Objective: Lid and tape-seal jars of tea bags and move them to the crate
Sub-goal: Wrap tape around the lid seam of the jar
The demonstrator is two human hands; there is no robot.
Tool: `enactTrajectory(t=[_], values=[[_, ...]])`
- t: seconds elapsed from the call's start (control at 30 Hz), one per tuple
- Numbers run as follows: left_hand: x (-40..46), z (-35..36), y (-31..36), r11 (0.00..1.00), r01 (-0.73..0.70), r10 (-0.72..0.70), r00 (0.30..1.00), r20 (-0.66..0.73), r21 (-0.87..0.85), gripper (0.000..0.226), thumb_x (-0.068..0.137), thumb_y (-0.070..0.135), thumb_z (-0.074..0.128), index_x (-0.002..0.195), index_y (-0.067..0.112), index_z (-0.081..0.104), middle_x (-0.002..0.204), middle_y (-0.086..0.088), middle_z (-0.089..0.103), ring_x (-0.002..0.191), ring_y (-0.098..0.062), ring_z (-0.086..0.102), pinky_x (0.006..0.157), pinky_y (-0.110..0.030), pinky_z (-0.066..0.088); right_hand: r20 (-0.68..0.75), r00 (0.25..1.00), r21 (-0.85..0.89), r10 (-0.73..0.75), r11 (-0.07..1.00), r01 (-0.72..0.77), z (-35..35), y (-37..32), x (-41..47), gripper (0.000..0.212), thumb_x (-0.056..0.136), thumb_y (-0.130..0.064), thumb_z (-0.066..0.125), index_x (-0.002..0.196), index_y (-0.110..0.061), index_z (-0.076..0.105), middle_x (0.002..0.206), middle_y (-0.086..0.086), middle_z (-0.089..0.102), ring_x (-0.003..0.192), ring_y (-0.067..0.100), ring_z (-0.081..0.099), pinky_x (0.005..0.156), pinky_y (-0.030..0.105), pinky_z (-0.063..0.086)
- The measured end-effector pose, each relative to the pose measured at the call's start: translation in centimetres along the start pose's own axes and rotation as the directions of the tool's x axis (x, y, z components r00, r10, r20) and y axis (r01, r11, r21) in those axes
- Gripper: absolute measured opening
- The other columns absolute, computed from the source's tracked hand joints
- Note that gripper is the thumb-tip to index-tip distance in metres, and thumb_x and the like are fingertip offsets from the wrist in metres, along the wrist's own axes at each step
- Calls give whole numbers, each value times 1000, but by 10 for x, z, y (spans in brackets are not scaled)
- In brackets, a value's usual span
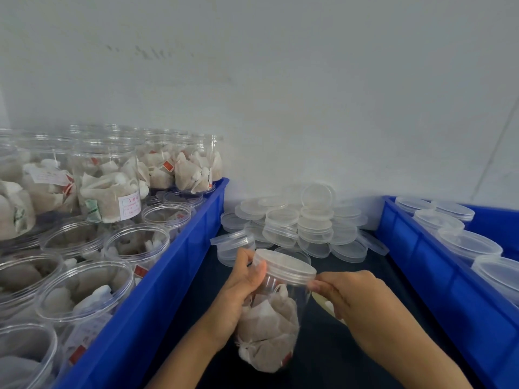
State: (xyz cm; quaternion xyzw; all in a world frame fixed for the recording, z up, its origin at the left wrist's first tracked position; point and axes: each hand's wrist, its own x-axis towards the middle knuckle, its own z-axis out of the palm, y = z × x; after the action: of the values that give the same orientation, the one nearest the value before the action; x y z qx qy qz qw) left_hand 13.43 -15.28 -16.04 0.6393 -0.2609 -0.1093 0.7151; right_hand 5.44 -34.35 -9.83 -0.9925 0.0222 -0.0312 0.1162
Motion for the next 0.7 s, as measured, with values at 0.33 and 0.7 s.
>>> enactTrajectory(t=[0.33,0.7], values=[[4,18,0,1000,-28,25,976,-215,-13,33,93,38,42,108,15,61,105,-4,71,97,-21,70,92,-41,54,0,1000,-78,10,997,-10,0,-9,-6,38,96,-60,25,108,-38,55,83,-10,58,82,11,64,81,31,56],[-7,40,7,912,-22,170,929,-328,409,69,48,79,61,103,43,36,105,24,54,95,12,56,72,-8,46,84,996,-239,44,971,-22,-1,-21,-1,23,99,-21,52,120,-30,51,83,-7,51,86,15,63,78,27,53]])
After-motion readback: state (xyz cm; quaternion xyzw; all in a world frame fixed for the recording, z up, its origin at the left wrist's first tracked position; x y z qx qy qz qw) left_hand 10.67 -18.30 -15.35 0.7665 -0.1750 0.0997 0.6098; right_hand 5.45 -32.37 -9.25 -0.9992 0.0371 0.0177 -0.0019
